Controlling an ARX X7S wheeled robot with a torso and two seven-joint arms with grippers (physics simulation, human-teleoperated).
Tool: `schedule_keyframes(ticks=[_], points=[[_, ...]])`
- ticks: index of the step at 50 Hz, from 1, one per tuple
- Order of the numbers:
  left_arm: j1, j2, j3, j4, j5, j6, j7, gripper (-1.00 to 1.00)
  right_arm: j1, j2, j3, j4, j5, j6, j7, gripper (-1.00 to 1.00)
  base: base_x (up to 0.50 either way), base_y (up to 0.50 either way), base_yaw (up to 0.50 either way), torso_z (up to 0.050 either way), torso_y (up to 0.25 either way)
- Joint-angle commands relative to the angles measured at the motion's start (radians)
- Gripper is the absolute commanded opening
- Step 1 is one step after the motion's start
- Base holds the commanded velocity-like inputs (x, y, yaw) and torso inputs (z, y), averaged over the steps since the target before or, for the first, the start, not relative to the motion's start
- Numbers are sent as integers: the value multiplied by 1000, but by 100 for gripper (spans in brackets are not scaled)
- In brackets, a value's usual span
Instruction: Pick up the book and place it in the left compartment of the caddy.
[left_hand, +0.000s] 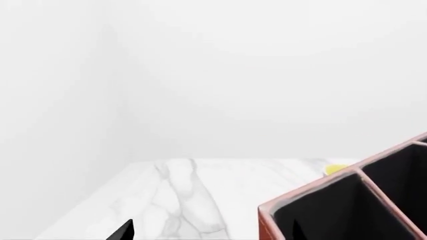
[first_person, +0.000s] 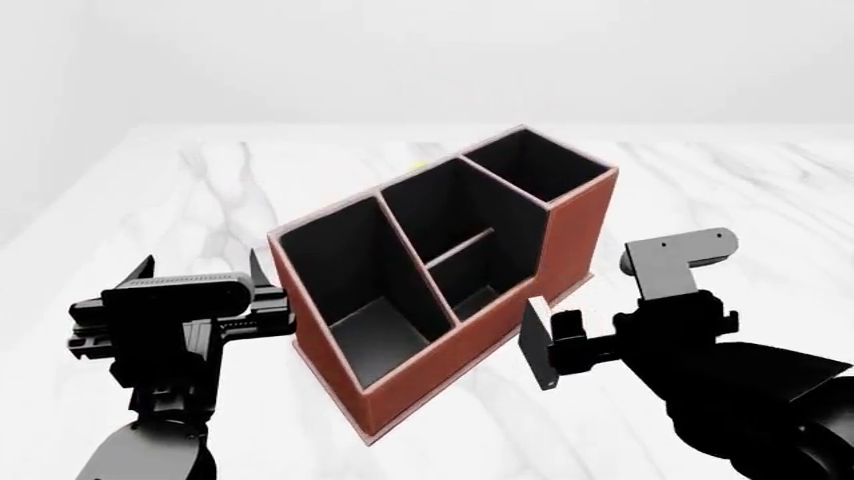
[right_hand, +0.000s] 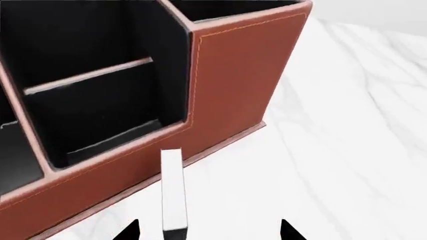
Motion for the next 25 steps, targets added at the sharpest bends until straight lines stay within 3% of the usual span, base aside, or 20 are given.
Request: schedule_keyframes(ticks=[1,25], points=[[4,-2,3,-9,-2,9,-5,100,-16,21,-42,57,28,-41,5,100,0,0,0,0,0],[2,-9,11,-8,-9,8,-15,100,79,-50,-231,411,-108,-264,-133,100,0,0,0,0,0]])
